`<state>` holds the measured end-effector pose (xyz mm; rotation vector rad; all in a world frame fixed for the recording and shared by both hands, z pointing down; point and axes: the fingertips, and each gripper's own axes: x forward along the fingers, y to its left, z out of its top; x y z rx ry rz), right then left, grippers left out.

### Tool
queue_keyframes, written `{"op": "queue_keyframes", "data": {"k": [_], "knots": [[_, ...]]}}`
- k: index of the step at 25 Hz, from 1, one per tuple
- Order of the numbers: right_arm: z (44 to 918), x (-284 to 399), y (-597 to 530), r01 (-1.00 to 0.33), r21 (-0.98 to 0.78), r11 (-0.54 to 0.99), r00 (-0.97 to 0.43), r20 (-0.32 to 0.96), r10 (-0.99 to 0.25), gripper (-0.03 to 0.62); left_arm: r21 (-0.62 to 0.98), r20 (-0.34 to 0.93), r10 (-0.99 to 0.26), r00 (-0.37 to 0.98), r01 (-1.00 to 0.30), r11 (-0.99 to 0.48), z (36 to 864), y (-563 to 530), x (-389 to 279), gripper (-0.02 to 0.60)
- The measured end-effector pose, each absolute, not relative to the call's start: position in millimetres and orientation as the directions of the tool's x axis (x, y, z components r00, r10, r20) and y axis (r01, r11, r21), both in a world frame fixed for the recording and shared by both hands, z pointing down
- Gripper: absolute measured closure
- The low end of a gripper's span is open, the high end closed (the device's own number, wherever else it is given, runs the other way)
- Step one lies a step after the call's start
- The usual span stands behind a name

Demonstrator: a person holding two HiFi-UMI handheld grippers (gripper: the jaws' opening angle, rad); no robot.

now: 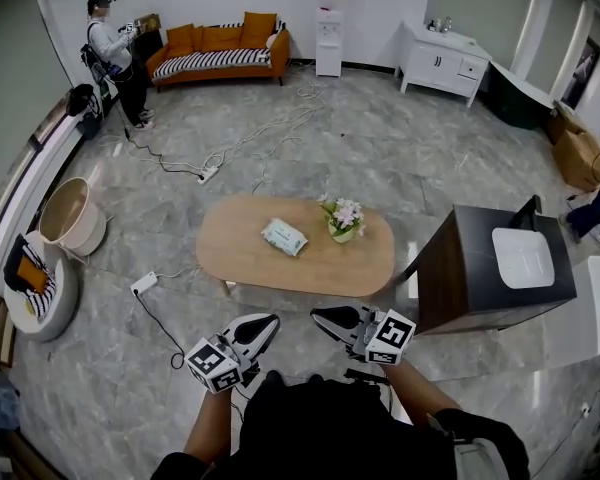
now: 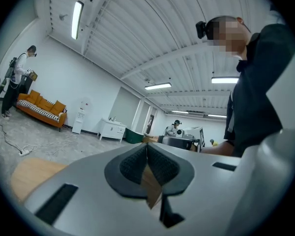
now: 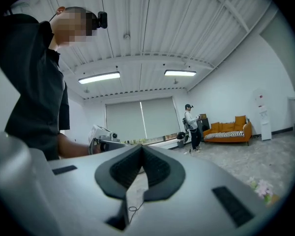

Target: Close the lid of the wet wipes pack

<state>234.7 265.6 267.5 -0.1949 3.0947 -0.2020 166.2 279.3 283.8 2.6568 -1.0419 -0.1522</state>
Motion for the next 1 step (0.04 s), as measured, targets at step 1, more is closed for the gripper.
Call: {"op": "queue_keyframes", "data": {"k": [1], "knots": [[268.0,233.9,267.3,-0.113,-0.129,0.985,-0.993,-0.024,-0.117,0.583,0.299,0.004,-0.685,0.729,-0.654,-0.695,283.9,280.3,166.0,0.566]]}}
